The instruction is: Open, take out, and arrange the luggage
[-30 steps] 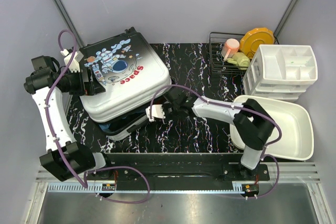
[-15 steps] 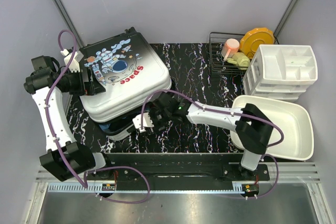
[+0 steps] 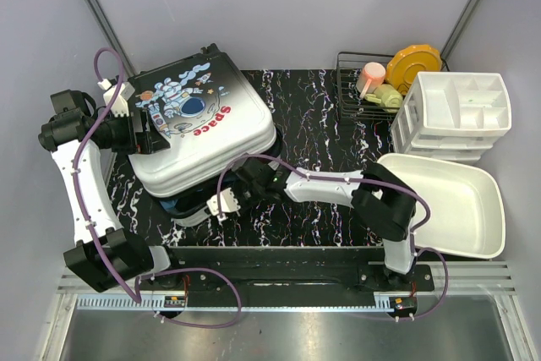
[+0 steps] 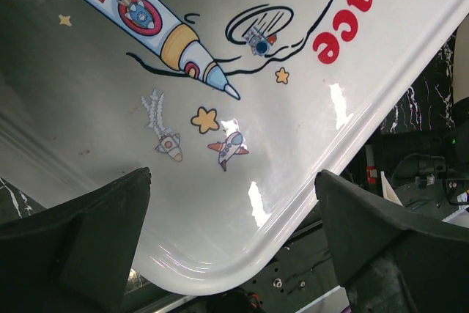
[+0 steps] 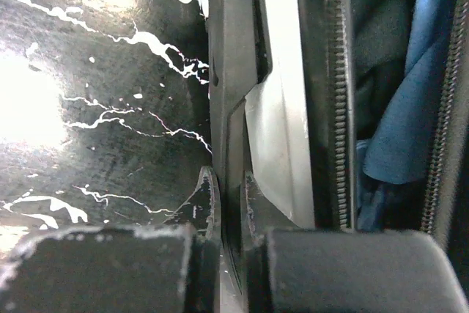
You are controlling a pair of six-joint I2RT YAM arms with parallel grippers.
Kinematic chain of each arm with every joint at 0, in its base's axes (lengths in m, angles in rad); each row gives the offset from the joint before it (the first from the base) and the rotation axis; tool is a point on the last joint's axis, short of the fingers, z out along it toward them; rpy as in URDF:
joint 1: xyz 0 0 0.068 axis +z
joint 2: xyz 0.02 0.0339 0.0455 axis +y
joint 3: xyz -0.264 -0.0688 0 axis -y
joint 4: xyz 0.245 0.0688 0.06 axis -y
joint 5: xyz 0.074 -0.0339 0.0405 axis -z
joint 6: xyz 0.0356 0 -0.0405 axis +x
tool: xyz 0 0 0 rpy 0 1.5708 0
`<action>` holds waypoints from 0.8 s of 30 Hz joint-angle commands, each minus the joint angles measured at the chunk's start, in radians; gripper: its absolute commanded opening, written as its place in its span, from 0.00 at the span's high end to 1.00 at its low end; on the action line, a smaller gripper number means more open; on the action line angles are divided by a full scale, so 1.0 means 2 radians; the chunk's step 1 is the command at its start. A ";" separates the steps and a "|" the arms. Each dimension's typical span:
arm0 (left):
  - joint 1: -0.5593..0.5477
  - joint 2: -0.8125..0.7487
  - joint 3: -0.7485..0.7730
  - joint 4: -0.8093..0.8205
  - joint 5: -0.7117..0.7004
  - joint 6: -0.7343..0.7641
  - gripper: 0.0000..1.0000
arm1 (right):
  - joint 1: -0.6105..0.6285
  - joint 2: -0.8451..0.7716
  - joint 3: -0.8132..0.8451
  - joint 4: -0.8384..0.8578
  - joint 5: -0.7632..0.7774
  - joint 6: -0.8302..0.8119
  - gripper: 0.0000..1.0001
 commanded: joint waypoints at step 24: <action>-0.011 0.136 0.215 0.119 0.012 -0.090 0.01 | -0.215 -0.296 -0.109 -0.121 -0.060 -0.042 0.06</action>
